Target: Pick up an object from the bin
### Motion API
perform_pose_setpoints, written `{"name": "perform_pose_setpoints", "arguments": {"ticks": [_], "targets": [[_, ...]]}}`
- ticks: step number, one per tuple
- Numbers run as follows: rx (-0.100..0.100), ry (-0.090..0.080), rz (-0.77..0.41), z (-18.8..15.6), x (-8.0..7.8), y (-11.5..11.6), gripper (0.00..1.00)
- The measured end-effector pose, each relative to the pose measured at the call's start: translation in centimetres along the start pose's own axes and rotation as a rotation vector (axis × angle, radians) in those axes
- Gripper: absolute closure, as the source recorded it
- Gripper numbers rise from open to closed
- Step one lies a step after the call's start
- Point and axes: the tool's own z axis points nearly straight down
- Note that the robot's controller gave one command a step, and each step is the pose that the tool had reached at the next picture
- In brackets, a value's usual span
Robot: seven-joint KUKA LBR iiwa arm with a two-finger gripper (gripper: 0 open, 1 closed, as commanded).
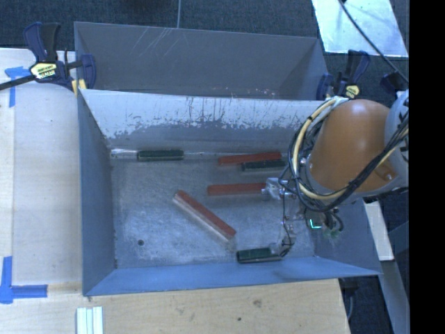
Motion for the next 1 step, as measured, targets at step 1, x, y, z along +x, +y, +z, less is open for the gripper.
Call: {"name": "perform_pose_setpoints", "arguments": {"ticks": [1], "targets": [[0.000,-0.001,0.017,9.39,-0.55,1.27,0.00]]}}
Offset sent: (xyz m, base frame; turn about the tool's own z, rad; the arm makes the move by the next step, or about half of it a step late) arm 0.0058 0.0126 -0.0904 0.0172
